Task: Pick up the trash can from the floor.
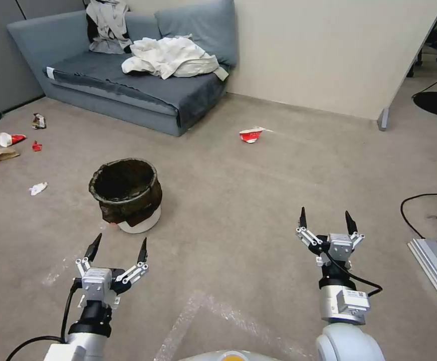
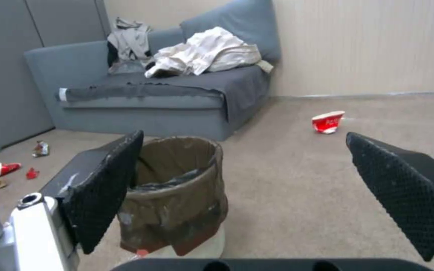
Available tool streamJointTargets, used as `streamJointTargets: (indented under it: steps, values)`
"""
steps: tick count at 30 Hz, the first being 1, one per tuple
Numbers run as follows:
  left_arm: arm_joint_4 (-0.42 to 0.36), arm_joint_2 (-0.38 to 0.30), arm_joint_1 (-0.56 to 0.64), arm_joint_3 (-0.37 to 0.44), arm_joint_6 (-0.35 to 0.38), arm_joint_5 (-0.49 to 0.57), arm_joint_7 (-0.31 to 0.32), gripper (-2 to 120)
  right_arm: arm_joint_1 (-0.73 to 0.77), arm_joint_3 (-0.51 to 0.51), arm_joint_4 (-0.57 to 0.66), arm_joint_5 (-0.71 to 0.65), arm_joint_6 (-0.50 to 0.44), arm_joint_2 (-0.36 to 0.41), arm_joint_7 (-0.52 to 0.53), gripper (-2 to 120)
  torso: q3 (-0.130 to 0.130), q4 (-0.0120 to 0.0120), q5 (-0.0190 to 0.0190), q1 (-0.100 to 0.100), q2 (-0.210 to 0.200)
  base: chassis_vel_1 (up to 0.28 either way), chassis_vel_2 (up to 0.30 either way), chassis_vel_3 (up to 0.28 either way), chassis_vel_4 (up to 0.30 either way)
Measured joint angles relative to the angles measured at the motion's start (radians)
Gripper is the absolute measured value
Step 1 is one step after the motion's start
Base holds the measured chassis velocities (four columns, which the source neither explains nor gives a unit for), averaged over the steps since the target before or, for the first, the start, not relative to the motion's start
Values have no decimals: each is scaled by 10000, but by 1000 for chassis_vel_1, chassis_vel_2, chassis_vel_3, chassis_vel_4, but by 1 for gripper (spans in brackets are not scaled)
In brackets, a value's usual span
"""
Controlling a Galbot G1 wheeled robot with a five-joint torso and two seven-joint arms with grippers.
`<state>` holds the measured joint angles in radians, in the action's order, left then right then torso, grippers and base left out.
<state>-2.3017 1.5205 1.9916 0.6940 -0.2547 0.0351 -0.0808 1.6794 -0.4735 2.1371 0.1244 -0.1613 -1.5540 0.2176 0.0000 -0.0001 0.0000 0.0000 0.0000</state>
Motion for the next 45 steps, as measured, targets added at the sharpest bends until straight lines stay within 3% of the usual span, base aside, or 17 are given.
streamJointTargets:
  steps: [26, 32, 45]
  values:
    - [111, 190, 238, -43, -539, -122, 86, 100, 93, 125, -2, -1, -6, -31, 16, 100, 0, 3, 0, 0, 0, 60, 62, 63, 59]
    - [279, 235, 160, -136, -946, -253, 347, 100, 90, 192, -4, -10, 271, -21, 132, 100, 0, -2, 0, 0, 0, 25, 27, 30, 29]
    - [280, 257, 169, -146, -921, -311, 842, 100, 17, 310, -143, -40, 314, -27, 139, 100, 0, 0, 0, 0, 0, 0, 0, 0, 0]
